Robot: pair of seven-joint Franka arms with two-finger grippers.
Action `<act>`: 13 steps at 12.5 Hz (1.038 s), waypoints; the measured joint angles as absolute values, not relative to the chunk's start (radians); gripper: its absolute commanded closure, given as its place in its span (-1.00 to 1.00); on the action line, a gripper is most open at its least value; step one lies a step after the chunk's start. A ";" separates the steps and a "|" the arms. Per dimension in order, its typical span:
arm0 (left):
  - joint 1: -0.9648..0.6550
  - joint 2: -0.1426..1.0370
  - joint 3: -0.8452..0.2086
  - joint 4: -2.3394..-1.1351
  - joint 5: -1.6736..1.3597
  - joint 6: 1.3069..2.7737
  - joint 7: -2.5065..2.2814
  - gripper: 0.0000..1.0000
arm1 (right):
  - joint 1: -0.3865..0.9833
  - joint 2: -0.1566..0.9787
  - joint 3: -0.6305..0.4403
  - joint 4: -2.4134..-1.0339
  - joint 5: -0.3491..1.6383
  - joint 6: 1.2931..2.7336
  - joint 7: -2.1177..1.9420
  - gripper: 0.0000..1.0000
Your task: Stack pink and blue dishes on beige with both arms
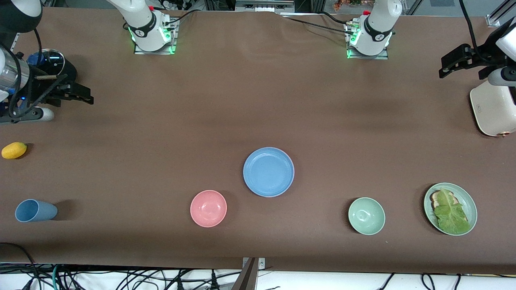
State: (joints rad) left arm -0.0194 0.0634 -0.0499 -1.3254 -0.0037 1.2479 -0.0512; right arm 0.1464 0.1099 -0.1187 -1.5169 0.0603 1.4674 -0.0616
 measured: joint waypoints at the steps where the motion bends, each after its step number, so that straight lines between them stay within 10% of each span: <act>1: -0.029 0.058 -0.035 -1.339 -0.013 1.248 -0.045 -1.00 | 0.145 0.108 -0.119 -1.507 0.060 1.458 -0.074 -1.00; 13: -0.031 0.108 -0.007 -1.370 -0.026 1.252 0.003 -1.00 | 0.141 0.108 -0.119 -1.464 0.049 1.439 -0.082 -1.00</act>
State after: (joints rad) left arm -0.0309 0.1083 -0.0073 -1.3699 -0.0257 1.2520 0.0033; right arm 0.1414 0.1082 -0.1187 -1.4638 0.0492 1.4392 -0.0818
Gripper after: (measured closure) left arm 0.000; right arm 0.000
